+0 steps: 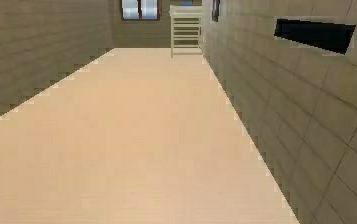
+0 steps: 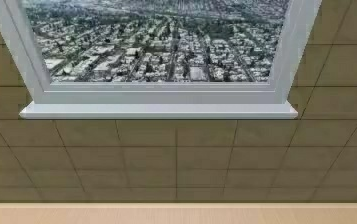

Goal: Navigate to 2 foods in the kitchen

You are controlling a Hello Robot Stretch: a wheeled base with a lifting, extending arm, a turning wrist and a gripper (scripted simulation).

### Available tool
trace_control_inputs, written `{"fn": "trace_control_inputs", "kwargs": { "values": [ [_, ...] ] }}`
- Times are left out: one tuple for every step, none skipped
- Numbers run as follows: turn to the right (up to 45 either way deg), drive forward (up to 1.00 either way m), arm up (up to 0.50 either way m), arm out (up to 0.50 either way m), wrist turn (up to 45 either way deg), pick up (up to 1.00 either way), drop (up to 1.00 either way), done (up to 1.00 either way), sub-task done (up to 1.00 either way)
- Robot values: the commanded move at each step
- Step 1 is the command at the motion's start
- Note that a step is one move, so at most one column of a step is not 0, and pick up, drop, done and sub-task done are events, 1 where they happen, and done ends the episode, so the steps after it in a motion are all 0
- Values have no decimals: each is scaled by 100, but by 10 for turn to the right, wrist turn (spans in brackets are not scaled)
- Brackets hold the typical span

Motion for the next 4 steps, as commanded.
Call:
{"fn": "trace_control_inputs", "kwargs": {
  "values": [
    [-450, 0, 0, 0, 0, 0, 0, 0, 0],
    [-330, 0, 0, 0, 0, 0, 0, 0, 0],
    [0, 100, 0, 0, 0, 0, 0, 0, 0],
    [-30, 0, 0, 0, 0, 0, 0, 0, 0]
  ]
}}
